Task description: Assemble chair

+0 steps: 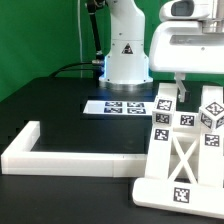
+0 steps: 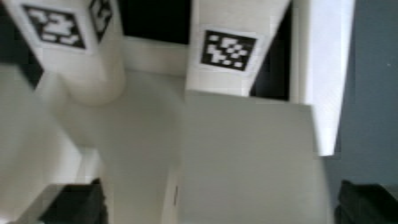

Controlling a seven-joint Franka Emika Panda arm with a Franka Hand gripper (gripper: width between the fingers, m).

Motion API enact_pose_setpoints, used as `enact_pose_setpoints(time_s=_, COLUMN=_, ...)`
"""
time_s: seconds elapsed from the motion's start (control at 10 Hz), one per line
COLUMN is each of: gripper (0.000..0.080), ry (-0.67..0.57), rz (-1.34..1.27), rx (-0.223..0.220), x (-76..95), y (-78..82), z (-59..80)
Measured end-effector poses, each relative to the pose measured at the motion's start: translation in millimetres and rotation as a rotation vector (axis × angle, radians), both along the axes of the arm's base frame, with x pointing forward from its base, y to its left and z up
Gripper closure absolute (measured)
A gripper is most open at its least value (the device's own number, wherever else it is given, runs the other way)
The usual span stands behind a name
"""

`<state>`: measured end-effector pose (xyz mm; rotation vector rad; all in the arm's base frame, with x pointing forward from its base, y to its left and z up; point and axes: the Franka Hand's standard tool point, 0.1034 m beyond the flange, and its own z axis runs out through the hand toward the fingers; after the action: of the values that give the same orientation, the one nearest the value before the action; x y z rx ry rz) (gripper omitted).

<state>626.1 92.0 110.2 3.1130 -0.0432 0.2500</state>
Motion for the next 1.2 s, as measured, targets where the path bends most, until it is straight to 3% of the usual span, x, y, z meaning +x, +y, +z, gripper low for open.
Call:
enact_pose_setpoints(time_s=0.2, gripper=0.0150, ry=-0.009, rz=-0.070, rx=0.023, x=2.2, y=3.0, z=12.6)
enact_pose_setpoints(time_s=0.6, gripper=0.0150, ry=-0.013, rz=-0.103, rx=0.037, x=12.6, y=-17.8, z=36.1)
enact_pose_setpoints(time_s=0.8, gripper=0.0150, ry=-0.018, rz=-0.120, rx=0.037, x=13.8, y=-27.5, z=36.7)
enact_pose_setpoints(time_s=1.2, gripper=0.0150, ry=-0.034, rz=-0.120, rx=0.028, x=3.6, y=-25.3, z=21.8)
